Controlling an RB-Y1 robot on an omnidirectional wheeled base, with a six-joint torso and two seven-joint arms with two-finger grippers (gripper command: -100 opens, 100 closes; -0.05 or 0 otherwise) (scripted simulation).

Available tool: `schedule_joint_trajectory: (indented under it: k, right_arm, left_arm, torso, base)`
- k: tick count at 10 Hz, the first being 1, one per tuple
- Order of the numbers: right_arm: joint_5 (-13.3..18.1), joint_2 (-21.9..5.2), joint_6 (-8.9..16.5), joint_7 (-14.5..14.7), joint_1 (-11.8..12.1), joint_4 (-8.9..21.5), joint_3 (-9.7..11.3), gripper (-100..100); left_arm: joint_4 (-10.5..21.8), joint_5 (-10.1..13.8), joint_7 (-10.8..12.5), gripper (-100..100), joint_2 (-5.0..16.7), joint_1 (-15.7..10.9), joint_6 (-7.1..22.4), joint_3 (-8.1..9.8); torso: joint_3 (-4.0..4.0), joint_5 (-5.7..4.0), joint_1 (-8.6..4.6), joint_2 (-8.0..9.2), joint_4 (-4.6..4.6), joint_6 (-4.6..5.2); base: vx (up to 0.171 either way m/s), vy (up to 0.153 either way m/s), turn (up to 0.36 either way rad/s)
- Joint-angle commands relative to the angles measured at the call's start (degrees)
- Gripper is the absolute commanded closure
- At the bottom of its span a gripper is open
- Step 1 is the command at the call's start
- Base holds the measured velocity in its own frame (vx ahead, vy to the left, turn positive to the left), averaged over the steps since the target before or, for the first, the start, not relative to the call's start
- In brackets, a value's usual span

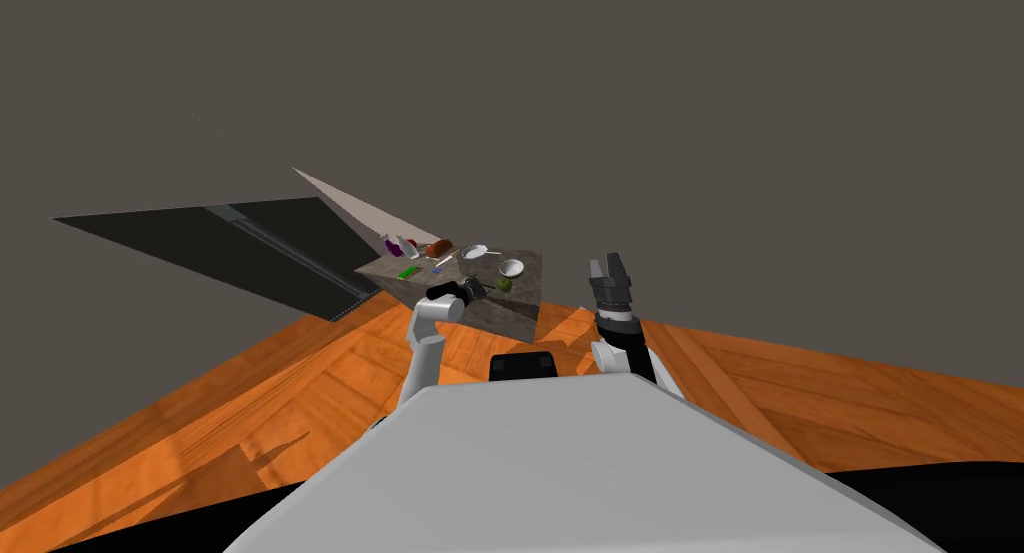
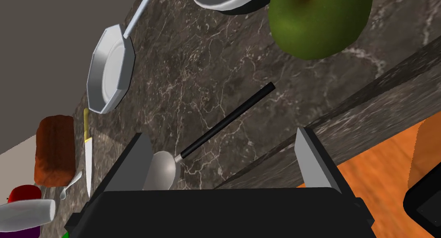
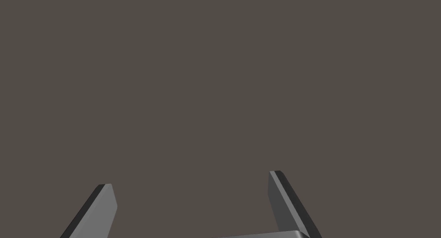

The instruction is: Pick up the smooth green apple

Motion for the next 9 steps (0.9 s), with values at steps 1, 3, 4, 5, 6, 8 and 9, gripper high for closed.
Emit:
schedule_joint_trajectory:
  k: [1, 3, 4, 5, 6, 8, 9]
  right_arm:
    - [0.0, 0.0, 0.0, 0.0, 0.0, 0.0, 0.0, 0]
    - [0.0, 0.0, 0.0, 0.0, 0.0, 0.0, 0.0, 0]
    - [0.0, 0.0, 0.0, 0.0, 0.0, 0.0, 0.0, 0]
    - [0.0, 0.0, 0.0, 0.0, 0.0, 0.0, 0.0, 0]
    - [0.0, 0.0, 0.0, 0.0, 0.0, 0.0, 0.0, 0]
    - [0.0, 0.0, 0.0, 0.0, 0.0, 0.0, 0.0, 0]
    - [0.0, 0.0, 0.0, 0.0, 0.0, 0.0, 0.0, 0]
  left_arm:
    - [0.37, 0.0, 0.29, -100, 0.0, -0.44, 1.71, -0.04]
    - [1.19, -0.01, 2.0, -100, -0.08, -1.87, 5.56, -0.63]
    - [2.0, -0.05, 3.64, -100, -0.17, -3.24, 7.36, -1.22]
    - [2.0, -0.05, 3.64, -100, -0.17, -3.24, 9.18, -1.22]
    - [2.0, -0.05, 3.64, -100, -0.17, -3.24, 9.59, -1.22]
    - [2.78, -0.13, 5.2, -100, -0.27, -4.56, 13.25, -1.82]
    - [3.54, -0.22, 6.68, -100, -0.39, -5.82, 15.06, -2.41]
  torso:
    - [0.0, 0.0, 0.0, 0.0, 0.0, 0.0]
    - [-0.02, -0.01, -0.02, -0.04, 0.0, 0.02]
    - [-0.03, 0.0, -0.02, -0.05, -0.01, -0.01]
    - [-0.04, 0.0, 0.01, -0.07, -0.01, 0.01]
    - [-0.03, 0.0, 0.0, -0.05, -0.01, -0.01]
    - [-0.01, -0.02, -0.06, -0.02, 0.0, 0.01]
    - [-0.01, -0.01, -0.05, -0.02, -0.01, -0.01]
  base:
    - [0.012, 0.025, 0.005]
    - [0.032, 0.039, -0.091]
    - [0.038, 0.047, -0.125]
    - [0.029, 0.042, -0.058]
    - [0.011, 0.02, 0.013]
    - [0.024, 0.031, -0.092]
    - [0.039, 0.036, -0.102]
